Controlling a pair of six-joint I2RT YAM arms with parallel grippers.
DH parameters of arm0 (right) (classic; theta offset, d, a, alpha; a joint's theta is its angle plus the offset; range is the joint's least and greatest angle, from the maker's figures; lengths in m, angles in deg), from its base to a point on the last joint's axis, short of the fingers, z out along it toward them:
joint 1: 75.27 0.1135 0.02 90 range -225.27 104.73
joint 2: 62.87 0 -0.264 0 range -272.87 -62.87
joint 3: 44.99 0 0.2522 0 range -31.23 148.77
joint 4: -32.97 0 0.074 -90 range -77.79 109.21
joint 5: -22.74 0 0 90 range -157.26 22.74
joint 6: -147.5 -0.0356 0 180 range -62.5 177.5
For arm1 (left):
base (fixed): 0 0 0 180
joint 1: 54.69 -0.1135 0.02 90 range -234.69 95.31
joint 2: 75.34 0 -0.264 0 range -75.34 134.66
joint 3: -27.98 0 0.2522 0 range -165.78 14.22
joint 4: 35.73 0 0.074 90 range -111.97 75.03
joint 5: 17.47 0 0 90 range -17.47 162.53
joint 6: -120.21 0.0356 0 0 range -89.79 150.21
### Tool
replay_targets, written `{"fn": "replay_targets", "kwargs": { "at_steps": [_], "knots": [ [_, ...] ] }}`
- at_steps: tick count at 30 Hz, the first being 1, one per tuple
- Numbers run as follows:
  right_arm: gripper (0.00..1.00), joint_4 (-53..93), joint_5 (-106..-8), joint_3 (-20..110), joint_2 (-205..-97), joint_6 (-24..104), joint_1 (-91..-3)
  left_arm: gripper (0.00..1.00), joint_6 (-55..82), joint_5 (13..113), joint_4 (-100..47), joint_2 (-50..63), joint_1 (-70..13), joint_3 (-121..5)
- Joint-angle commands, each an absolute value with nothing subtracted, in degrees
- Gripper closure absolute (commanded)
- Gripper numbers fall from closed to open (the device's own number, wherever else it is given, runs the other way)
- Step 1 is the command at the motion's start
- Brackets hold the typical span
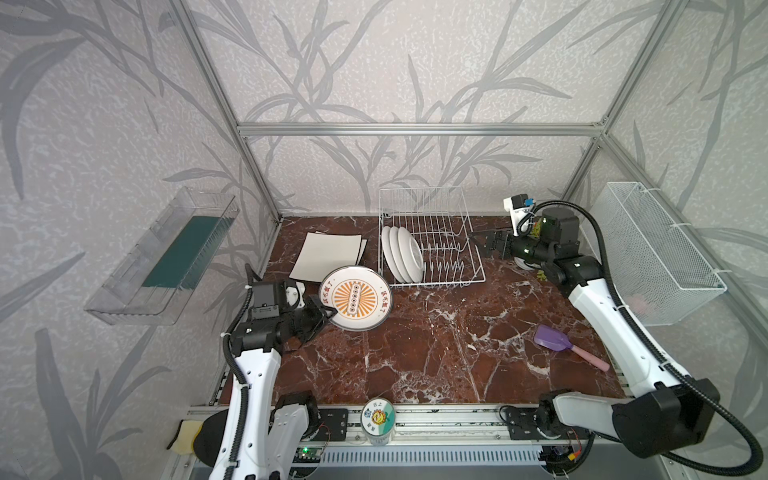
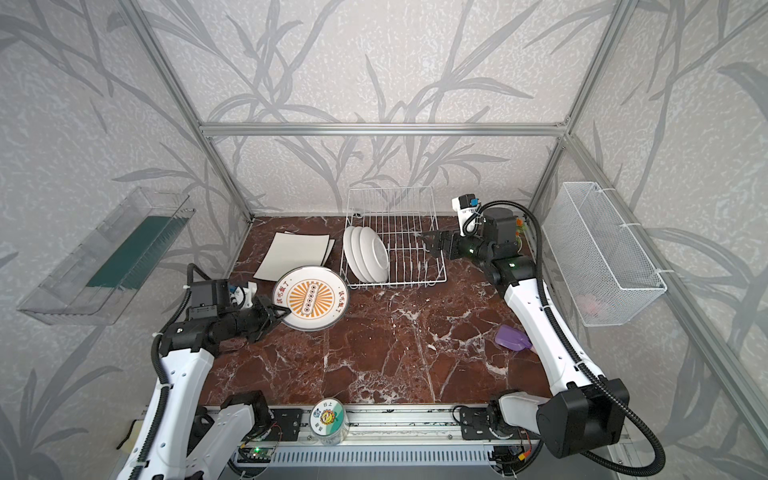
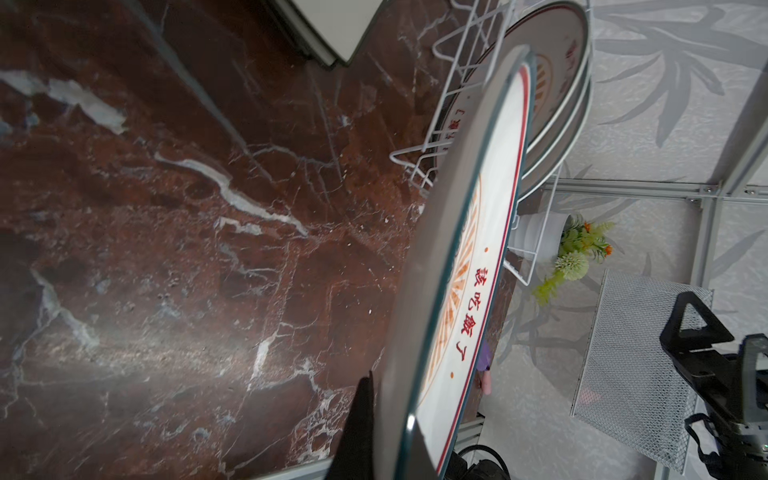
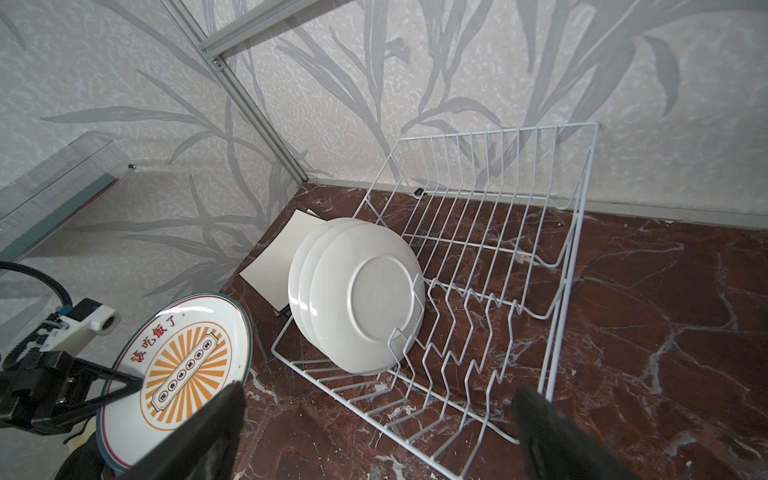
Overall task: Unload the plates from the dish rack
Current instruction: 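Open the right gripper while the left gripper carries the plate down toward the robot, then lower the printed plate flat onto the table and open the left gripper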
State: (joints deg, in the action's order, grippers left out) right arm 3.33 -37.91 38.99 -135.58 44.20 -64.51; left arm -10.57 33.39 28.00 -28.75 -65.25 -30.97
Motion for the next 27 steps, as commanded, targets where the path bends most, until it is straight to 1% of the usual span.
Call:
{"fn": "replay_targets", "kwargs": {
  "at_steps": [1,6,12,19,24,27],
  "knots": [
    [0.01,1.8,-38.8,38.6,-134.2,45.8,-64.6,1.00,-12.5,33.7,29.5,-31.1,-66.1,-29.2],
    [0.01,2.3,-38.8,38.1,-134.4,45.2,-64.6,1.00,-12.8,36.1,29.5,-31.9,-66.4,-24.9],
    [0.01,2.9,-38.7,37.5,-134.4,44.5,-64.6,1.00,-17.7,34.5,17.4,-32.2,-66.5,-16.4],
    [0.01,3.8,-38.1,36.8,-134.8,43.7,-64.6,1.00,-17.5,36.2,9.1,-31.0,-66.4,-13.4],
    [0.01,4.0,-36.9,36.5,-135.6,43.2,-64.6,1.00,-19.4,34.0,1.1,-27.3,-66.5,-9.6],
    [0.01,3.7,-37.0,36.4,-135.8,43.6,-64.6,1.00,-20.0,34.3,-1.4,-25.4,-66.5,-8.4]
  ]
}}
